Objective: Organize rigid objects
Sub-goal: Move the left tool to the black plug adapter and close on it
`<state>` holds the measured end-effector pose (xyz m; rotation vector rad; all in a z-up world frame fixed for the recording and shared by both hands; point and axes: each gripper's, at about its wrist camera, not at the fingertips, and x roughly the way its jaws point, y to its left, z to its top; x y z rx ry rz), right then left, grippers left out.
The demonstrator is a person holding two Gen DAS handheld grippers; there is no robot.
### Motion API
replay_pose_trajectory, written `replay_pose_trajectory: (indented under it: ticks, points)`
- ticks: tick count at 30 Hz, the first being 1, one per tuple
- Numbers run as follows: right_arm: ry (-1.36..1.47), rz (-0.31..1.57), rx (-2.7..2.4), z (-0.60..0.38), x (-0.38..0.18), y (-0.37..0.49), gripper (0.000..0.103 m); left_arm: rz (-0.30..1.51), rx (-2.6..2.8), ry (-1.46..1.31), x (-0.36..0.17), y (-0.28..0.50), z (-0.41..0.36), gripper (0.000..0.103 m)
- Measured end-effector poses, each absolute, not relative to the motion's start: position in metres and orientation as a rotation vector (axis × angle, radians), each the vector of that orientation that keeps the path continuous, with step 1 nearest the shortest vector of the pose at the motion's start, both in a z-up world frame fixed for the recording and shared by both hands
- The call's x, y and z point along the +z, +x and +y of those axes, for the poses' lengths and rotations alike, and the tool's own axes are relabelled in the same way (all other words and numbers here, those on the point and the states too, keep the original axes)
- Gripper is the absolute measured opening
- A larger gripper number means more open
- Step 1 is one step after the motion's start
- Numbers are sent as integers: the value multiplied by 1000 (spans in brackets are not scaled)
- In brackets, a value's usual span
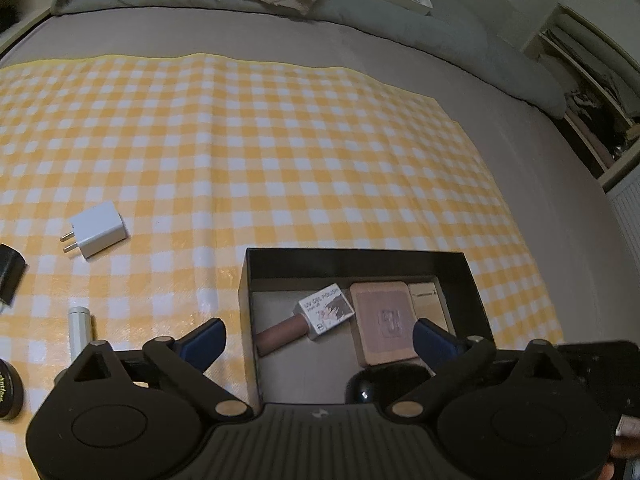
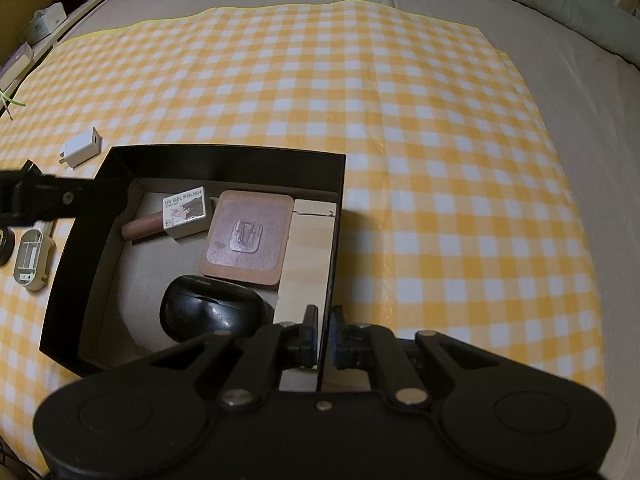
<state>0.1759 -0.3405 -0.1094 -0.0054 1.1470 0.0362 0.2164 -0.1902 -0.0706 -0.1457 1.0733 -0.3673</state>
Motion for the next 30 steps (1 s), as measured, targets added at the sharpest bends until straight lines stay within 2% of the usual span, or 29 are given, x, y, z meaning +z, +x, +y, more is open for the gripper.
replay_pose_trajectory:
  ticks: [14,30]
  points:
    - [-8,1147,35,-339,-110,176,7,1079,-328,-88,-72,204,-138,103]
    - [-16,1150,34,-339,-111,177,7,1038,-139,2,-82,256,-41,103]
